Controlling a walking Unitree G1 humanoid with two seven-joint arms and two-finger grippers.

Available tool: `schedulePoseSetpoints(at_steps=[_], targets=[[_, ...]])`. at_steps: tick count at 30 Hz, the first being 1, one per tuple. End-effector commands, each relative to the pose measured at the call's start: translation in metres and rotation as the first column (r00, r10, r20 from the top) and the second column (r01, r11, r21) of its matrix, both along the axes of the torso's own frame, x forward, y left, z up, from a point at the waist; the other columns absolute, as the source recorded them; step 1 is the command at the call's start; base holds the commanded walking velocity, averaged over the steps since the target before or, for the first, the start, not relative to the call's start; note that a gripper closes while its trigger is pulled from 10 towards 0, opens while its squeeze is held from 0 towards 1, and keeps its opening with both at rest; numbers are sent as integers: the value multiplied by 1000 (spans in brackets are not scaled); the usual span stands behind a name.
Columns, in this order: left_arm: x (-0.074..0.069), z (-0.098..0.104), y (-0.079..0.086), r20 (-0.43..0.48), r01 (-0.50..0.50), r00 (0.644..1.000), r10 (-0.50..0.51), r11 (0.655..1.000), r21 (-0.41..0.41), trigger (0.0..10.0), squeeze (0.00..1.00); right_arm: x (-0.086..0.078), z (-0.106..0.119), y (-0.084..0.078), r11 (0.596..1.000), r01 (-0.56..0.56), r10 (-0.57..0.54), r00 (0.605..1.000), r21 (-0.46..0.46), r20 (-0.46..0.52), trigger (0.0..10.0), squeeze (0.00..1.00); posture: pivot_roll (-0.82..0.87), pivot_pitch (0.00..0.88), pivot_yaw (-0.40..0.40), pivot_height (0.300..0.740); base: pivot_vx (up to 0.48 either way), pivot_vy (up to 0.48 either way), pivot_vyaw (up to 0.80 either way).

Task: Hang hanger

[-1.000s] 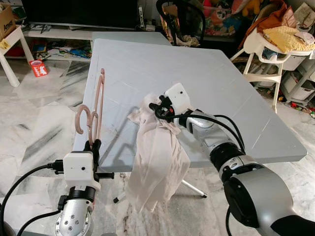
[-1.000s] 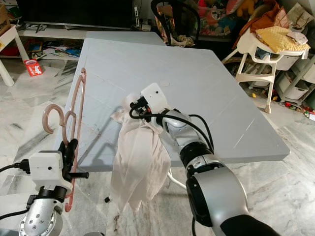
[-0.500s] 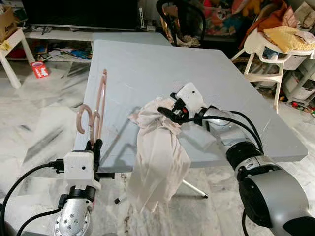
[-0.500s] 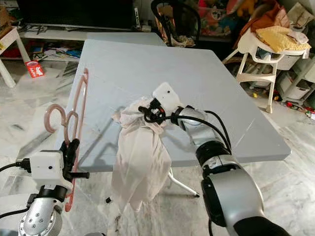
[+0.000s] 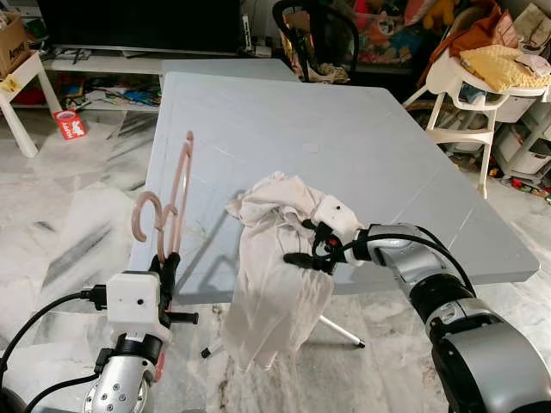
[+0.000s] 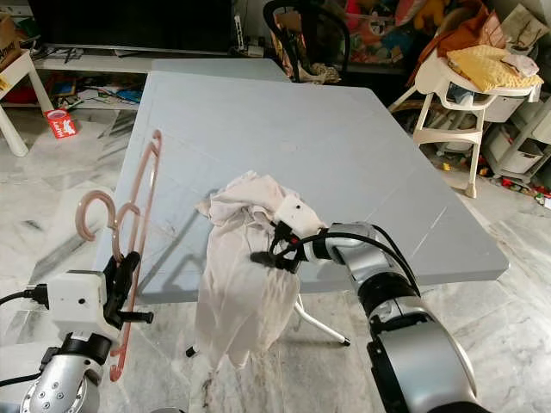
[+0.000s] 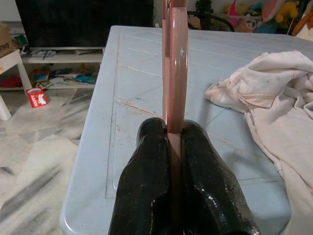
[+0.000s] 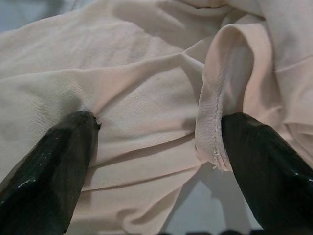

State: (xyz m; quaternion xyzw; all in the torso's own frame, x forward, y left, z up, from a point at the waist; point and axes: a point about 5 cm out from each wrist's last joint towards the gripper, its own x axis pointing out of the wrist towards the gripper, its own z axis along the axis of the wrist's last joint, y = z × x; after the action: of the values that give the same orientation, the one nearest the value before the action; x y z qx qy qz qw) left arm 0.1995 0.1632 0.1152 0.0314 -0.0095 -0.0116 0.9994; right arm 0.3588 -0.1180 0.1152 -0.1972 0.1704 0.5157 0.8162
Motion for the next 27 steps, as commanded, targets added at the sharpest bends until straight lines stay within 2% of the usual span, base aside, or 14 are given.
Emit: schedulePoseSetpoints(at_steps=[1, 3, 4, 5, 11, 12, 13, 19, 20, 27], targets=[[-2, -10, -2, -66, 16, 998, -16, 1000, -4, 10000, 0, -3, -1, -5, 999, -30, 30, 999, -18, -23, 10000, 1000, 233, 38, -111, 740, 0, 0, 0], [-3, -10, -1, -66, 17, 998, -17, 1000, -1, 10000, 0, -7, -4, -5, 998, -62, 61, 997, -27, -52, 10000, 776, 233, 38, -109, 740, 0, 0, 0], [-2, -10, 0, -66, 17, 998, -17, 1000, 2, 10000, 0, -11, -8, -4, 994, -97, 94, 993, -44, -67, 10000, 353, 233, 38, -109, 740, 0, 0, 0], [-1, -9, 0, -65, 15, 998, -15, 1000, 5, 10000, 0, -13, -11, -2, 993, -109, 105, 991, -40, -81, 10000, 0, 234, 38, -109, 740, 0, 0, 0], [0, -9, 0, -64, 15, 998, -14, 1000, 5, 10000, 0, -20, -22, 6, 992, -117, 112, 987, -39, -116, 10000, 0, 234, 37, -109, 740, 0, 0, 0], [0, -9, -1, -64, 15, 998, -14, 1000, 3, 10000, 0, -19, -25, 11, 996, -84, 79, 991, -38, -110, 5255, 0, 237, 37, -114, 740, 0, 0, 0], [-1, -9, -2, -64, 15, 998, -14, 1000, 2, 10000, 0, -18, -26, 14, 998, -56, 53, 993, -30, -106, 0, 0, 237, 37, -114, 740, 0, 0, 0], [-2, -10, -1, -68, 8, 998, -8, 1000, 1, 10000, 0, -13, -26, 30, 998, 63, -62, 996, 12, -68, 0, 0, 242, 40, -119, 740, 0, 0, 0], [-2, -10, -1, -67, 4, 998, -4, 1000, 1, 10000, 0, -11, -26, 36, 991, 130, -128, 990, 34, -57, 0, 0, 245, 42, -121, 740, 0, 0, 0], [-3, -9, -1, -67, -7, 998, 7, 1000, 1, 10000, 0, -7, -29, 48, 962, 268, -268, 963, 42, -8, 0, 0, 248, 48, -126, 740, 0, 0, 0]])
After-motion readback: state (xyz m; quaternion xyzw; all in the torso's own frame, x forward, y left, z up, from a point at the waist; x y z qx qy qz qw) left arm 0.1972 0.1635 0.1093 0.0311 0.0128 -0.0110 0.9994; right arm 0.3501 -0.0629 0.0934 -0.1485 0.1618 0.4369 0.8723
